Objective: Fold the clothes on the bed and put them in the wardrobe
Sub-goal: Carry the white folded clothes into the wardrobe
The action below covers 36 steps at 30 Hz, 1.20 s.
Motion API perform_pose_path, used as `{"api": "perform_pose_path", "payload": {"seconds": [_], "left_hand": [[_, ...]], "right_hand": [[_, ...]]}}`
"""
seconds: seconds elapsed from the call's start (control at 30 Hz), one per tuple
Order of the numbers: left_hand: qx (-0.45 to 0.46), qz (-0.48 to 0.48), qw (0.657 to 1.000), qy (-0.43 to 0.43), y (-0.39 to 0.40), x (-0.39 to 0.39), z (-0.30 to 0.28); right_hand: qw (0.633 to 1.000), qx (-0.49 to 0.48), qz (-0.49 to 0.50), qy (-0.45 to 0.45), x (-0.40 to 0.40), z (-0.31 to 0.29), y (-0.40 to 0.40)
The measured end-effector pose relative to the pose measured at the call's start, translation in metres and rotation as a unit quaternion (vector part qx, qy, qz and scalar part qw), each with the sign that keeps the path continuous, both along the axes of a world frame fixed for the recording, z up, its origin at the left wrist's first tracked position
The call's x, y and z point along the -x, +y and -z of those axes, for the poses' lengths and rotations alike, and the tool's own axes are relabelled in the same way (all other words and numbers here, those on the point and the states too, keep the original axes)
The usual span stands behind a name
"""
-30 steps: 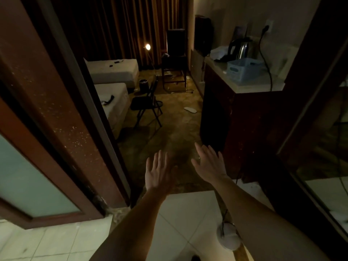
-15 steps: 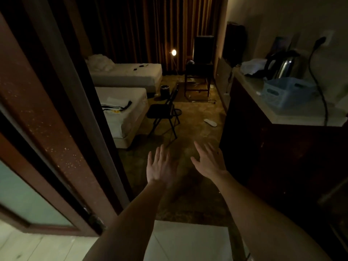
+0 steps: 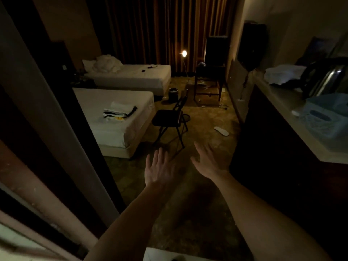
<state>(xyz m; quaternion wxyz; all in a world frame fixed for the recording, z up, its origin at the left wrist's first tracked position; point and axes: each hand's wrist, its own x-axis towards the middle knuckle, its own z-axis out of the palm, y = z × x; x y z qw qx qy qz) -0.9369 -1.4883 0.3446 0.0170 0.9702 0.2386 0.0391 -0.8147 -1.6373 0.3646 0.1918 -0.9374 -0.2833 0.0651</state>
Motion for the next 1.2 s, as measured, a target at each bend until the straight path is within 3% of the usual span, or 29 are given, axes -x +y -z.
{"api": "perform_pose_path", "payload": {"seconds": [0.1,0.43,0.77,0.9,1.03,1.2], "left_hand": [[-0.003,-0.009,1.000,0.000,0.034,-0.047,-0.002],[-0.021,-0.029,0.999,0.019,0.136,-0.168,-0.010],[0.062,-0.075,0.995,0.024,0.220,-0.277,0.008],[0.039,-0.097,0.994,0.006,0.260,-0.327,0.013],[0.050,-0.147,0.987,-0.038,0.295,-0.369,0.006],[0.051,-0.221,0.973,-0.031,0.355,-0.419,0.021]], "right_hand": [[0.998,0.044,-0.006,-0.042,-0.043,-0.010,0.027],[0.995,0.050,-0.035,-0.082,-0.165,-0.020,0.133],[0.995,0.057,-0.060,-0.053,-0.296,0.003,0.219],[0.995,0.054,-0.079,-0.040,-0.357,0.008,0.276],[0.987,0.083,-0.132,-0.038,-0.416,-0.001,0.329],[0.977,0.094,-0.184,-0.057,-0.475,-0.011,0.396]]}}
